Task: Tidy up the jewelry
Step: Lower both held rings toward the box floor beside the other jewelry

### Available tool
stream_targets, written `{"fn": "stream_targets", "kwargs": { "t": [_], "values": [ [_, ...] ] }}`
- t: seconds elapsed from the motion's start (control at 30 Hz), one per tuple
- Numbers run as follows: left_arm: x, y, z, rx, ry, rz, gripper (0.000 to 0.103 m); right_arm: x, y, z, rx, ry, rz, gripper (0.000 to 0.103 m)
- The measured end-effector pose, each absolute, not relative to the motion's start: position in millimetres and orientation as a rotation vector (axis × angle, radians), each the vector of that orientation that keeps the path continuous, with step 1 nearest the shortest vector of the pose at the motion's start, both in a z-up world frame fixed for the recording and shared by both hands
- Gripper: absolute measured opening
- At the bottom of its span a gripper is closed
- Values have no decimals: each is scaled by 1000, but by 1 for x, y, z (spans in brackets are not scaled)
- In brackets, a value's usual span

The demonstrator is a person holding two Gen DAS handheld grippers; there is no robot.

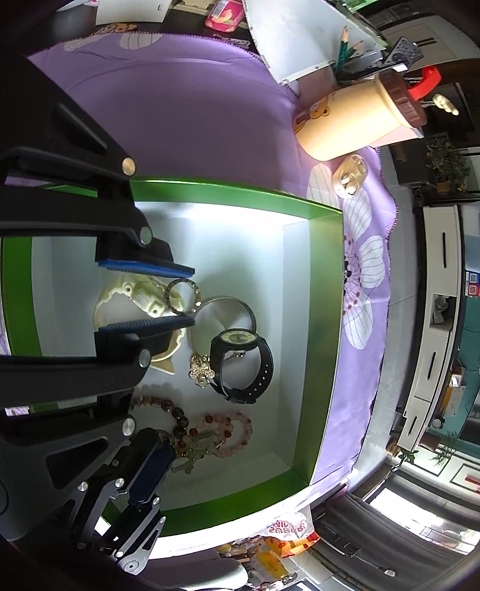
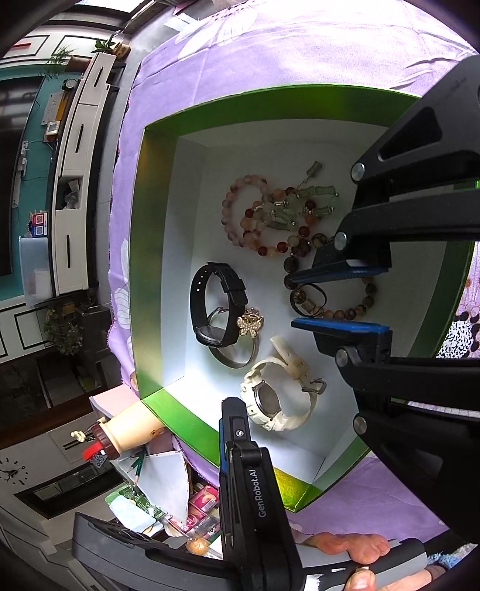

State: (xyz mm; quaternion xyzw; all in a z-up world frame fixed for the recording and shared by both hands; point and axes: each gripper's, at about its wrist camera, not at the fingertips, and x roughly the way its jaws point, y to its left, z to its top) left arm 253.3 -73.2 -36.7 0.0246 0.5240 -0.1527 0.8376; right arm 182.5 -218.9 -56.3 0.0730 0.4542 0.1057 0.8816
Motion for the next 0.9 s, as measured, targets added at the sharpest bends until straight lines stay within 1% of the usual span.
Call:
{"fn": "stream_targets", "kwargs": {
  "t": [0.9],
  "values": [
    [261,-74,-40,68,1120,-314,21,196,-214,-60,168,984,226,19]
  ]
}}
